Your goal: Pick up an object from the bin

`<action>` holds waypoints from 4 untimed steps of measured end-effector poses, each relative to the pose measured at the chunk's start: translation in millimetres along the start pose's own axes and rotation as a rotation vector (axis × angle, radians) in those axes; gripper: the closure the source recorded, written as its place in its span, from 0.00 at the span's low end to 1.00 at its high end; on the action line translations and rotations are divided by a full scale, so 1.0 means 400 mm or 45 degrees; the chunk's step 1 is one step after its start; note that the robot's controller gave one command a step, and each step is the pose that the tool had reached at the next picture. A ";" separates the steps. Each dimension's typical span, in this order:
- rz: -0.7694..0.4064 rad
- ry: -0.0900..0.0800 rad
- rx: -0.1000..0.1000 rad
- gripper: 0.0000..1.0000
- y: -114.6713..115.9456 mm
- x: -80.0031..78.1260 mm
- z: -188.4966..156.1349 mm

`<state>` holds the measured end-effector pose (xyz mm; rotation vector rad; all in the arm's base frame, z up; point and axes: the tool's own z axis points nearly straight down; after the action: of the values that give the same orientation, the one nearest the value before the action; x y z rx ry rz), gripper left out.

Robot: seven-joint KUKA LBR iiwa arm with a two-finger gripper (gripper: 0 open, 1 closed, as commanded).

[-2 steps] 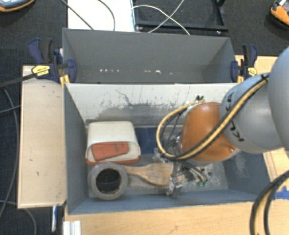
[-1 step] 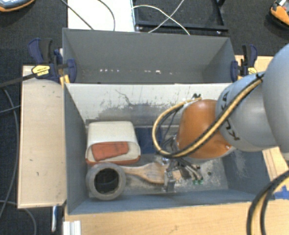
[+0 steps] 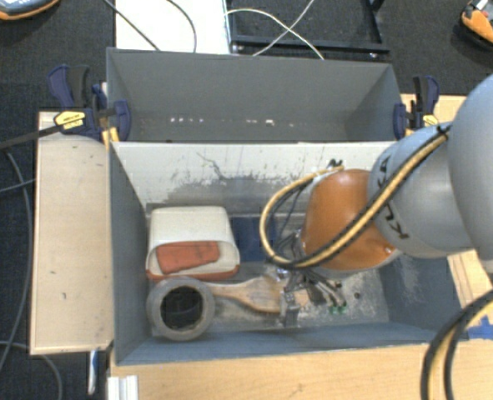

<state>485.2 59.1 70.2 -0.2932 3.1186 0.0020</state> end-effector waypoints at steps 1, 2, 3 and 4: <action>-0.001 0.002 0.000 1.00 0.000 0.002 -0.014; 0.000 0.000 0.000 1.00 -0.001 0.001 -0.041; 0.000 -0.004 0.001 1.00 -0.002 -0.002 -0.069; -0.001 -0.005 0.002 1.00 -0.002 -0.002 -0.086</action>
Offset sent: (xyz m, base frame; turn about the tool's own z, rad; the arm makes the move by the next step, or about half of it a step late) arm -0.0001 0.0000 0.0154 0.0000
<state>485.9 58.4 104.6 -0.2944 3.1148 0.0007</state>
